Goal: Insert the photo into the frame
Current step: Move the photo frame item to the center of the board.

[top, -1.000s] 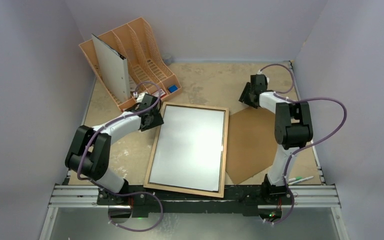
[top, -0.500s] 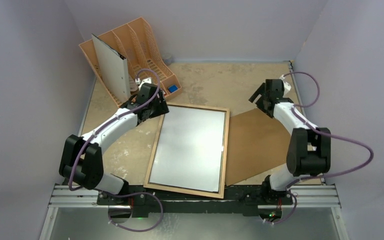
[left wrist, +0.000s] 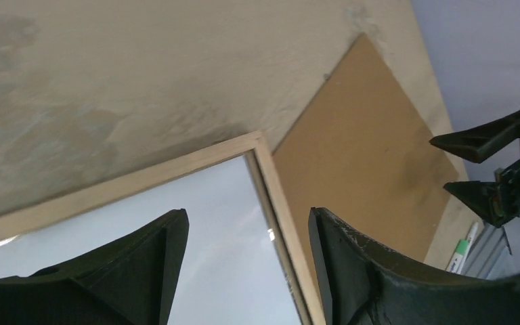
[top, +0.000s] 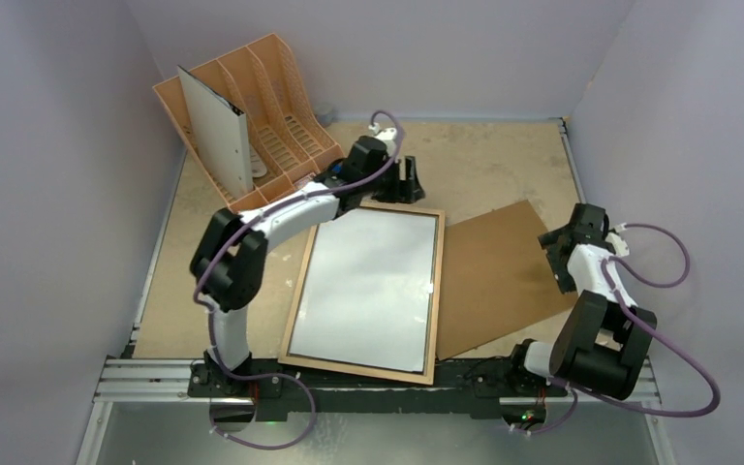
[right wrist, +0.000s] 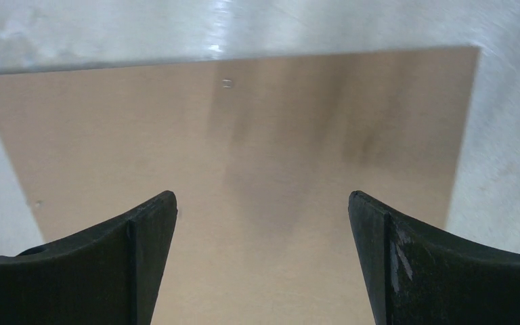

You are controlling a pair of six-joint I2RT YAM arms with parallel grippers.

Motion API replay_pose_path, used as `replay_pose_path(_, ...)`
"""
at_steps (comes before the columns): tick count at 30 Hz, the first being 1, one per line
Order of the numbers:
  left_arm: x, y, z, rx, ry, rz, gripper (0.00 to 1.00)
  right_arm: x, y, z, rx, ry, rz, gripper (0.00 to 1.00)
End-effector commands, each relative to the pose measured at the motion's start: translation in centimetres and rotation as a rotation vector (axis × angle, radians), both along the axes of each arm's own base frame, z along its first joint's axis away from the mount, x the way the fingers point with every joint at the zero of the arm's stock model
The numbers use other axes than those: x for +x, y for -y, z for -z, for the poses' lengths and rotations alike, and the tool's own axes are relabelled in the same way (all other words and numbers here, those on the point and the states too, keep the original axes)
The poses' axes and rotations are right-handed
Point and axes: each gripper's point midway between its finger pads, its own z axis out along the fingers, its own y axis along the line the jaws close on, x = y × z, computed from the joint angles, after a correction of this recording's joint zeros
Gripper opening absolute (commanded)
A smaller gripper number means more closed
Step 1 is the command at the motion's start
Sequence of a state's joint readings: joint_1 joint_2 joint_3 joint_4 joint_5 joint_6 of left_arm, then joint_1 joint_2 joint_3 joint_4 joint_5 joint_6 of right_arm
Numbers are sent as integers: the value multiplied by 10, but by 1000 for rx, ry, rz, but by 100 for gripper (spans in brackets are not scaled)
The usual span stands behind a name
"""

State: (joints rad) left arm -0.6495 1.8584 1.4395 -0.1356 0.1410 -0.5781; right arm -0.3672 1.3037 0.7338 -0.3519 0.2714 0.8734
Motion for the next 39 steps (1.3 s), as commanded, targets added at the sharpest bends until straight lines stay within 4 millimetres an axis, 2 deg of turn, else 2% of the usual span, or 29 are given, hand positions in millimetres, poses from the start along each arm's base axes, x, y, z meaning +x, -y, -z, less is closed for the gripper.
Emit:
replay_pose_path(1,-2,87,-25,-139,145,253,69,-31,2,11,61,-46,149,99)
replay_pose_path(3,-2,113,-16,-137,165,297,69,-40,4,13,60,-66,180,99)
replay_pose_path(4,-4,128,-17,-147,185,322,69,-44,7,12,49,-75,198,99)
replay_pose_path(6,-3,148,-6,-153,185,349,69,-51,10,9,30,-82,220,99)
replay_pose_path(10,-2,180,19,-160,178,387,69,-64,13,5,7,-98,249,99)
replay_pose_path(13,-1,194,34,-148,181,390,69,-68,10,11,23,-112,243,99)
replay_pose_path(17,6,200,58,-102,185,351,70,-70,3,15,68,-121,252,99)
replay_pose_path(26,19,191,119,75,144,211,72,-87,-10,32,135,-218,282,97)
replay_pose_path(31,16,192,136,88,99,207,72,-88,-6,32,120,-225,299,96)
replay_pose_path(35,12,195,137,71,82,222,72,-86,-8,34,131,-215,300,97)
replay_pose_path(39,12,194,135,78,84,227,72,-83,-16,45,182,-204,278,97)
